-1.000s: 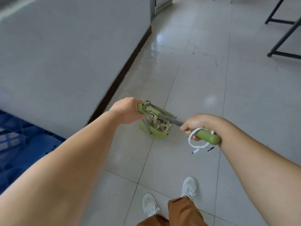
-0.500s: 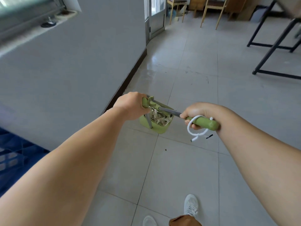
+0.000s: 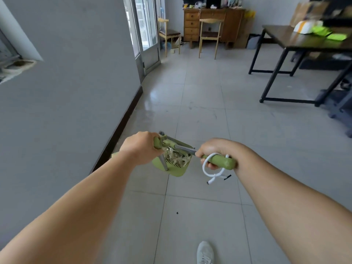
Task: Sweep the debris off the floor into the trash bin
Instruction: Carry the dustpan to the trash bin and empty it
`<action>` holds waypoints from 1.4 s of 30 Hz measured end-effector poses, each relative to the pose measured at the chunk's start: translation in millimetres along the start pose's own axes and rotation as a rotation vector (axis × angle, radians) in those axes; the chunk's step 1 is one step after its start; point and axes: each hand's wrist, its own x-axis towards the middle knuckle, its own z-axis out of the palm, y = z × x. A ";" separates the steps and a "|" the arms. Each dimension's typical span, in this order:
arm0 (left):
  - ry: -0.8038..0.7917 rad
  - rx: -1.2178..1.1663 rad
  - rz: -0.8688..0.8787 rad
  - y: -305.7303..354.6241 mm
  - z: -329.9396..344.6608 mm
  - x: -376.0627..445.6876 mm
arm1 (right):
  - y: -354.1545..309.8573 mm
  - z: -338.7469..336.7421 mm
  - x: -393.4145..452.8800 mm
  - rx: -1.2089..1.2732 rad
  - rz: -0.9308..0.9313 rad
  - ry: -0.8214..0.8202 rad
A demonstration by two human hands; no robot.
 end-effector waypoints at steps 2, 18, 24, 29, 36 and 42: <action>-0.005 0.014 0.009 14.0 -2.1 33.3 | -9.6 -30.3 17.5 0.006 0.011 0.001; -0.007 0.038 0.079 83.5 -17.2 275.4 | -88.9 -226.9 138.6 0.076 0.011 0.070; -0.010 0.031 0.144 80.0 -31.7 395.0 | -144.7 -286.9 204.2 0.128 0.022 0.101; -0.024 0.038 0.207 76.5 -56.0 492.4 | -204.2 -337.0 248.4 0.158 0.028 0.134; -0.016 0.037 0.294 95.7 -96.0 633.8 | -277.1 -422.8 306.9 0.327 0.001 0.187; 0.012 0.035 0.305 129.5 -98.9 751.9 | -319.2 -508.8 372.9 0.378 0.032 0.173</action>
